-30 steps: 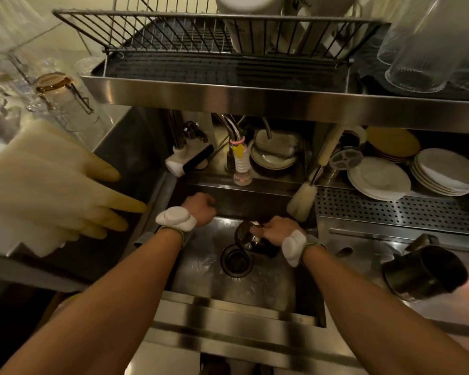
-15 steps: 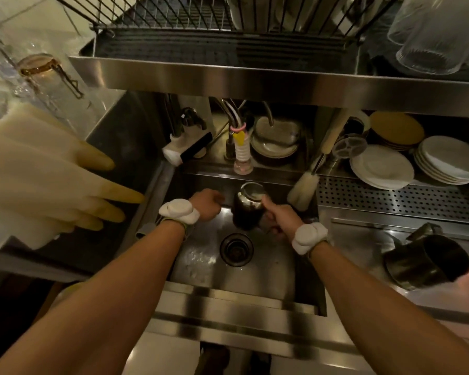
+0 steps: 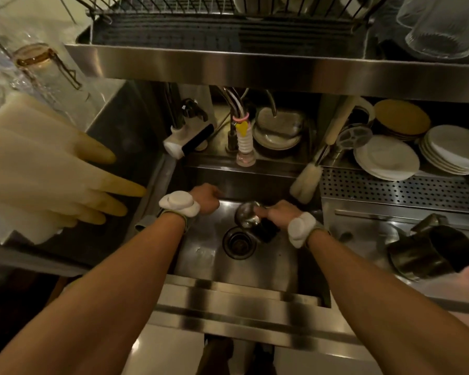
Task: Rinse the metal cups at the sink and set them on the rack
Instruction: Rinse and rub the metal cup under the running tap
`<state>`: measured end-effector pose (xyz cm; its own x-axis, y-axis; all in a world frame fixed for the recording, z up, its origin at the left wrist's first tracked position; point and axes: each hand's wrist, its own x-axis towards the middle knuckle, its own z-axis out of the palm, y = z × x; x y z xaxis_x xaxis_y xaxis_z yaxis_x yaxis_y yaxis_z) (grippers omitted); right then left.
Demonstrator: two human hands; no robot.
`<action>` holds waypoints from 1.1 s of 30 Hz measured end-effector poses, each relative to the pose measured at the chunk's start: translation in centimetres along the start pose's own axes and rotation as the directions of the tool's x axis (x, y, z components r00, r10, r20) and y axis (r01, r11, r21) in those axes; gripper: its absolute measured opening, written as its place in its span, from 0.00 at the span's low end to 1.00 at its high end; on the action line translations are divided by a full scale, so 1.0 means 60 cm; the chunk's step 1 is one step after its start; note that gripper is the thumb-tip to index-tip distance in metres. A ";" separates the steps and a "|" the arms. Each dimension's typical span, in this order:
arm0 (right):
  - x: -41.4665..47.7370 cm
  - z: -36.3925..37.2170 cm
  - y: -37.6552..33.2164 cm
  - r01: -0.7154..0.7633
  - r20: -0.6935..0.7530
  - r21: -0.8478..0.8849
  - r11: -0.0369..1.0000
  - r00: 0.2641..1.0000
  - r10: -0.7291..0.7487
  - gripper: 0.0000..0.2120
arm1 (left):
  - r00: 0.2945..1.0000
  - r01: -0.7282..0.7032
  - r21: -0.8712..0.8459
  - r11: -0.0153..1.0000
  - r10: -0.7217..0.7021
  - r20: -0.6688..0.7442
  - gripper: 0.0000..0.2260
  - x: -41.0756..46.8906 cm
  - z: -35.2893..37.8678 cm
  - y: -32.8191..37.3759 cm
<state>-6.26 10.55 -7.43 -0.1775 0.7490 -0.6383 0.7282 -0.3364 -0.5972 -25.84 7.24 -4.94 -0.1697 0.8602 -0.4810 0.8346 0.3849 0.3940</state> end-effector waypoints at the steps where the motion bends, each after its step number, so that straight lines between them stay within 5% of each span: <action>1: 0.002 -0.001 -0.001 0.062 0.012 -0.025 0.998 0.998 -0.061 0.23 | 1.000 -0.004 -0.004 1.000 0.004 -0.005 0.21 0.003 -0.001 0.001; 6: -0.004 -0.010 -0.008 0.059 0.026 0.052 0.997 0.998 -0.060 0.23 | 0.999 -0.022 0.007 1.000 0.022 0.030 0.22 -0.001 0.002 0.000; 10: 0.002 -0.011 0.001 0.044 0.005 -0.028 0.999 0.999 -0.044 0.24 | 0.996 -0.035 -0.001 0.999 0.035 0.081 0.30 -0.006 0.003 -0.004; 13: -0.004 -0.011 -0.005 0.130 0.053 0.097 0.987 0.989 -0.135 0.23 | 0.982 -0.127 -0.099 0.987 0.139 0.126 0.38 -0.018 0.007 0.010; 19: -0.019 -0.035 -0.042 0.295 0.047 0.129 0.947 0.952 -0.303 0.26 | 0.968 -0.250 -0.365 0.897 0.228 -0.103 0.41 -0.035 -0.011 0.023; 23: -0.019 -0.032 -0.035 0.367 -0.001 0.131 0.921 0.929 -0.370 0.26 | 0.953 -0.303 -0.281 0.911 0.280 -0.118 0.41 -0.039 -0.015 0.031; 26: -0.018 -0.015 -0.025 0.330 0.077 -0.085 0.940 0.943 -0.324 0.26 | 0.971 -0.238 -0.005 0.971 0.238 -0.033 0.37 -0.047 0.013 0.026; 30: -0.017 -0.024 -0.021 0.366 -0.018 0.034 0.930 0.931 -0.366 0.27 | 0.963 -0.242 -0.130 0.962 0.221 -0.153 0.38 -0.051 0.010 0.028; 33: -0.026 -0.020 -0.021 0.351 0.017 -0.058 0.934 0.936 -0.351 0.26 | 0.969 -0.232 -0.041 0.972 0.227 -0.102 0.34 -0.058 0.002 0.035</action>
<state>-6.13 10.49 -5.13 -0.4331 0.8095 -0.3964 0.6563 -0.0182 -0.7543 -23.44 5.00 -2.51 -0.0280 0.9546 -0.2967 0.8289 0.1880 0.5268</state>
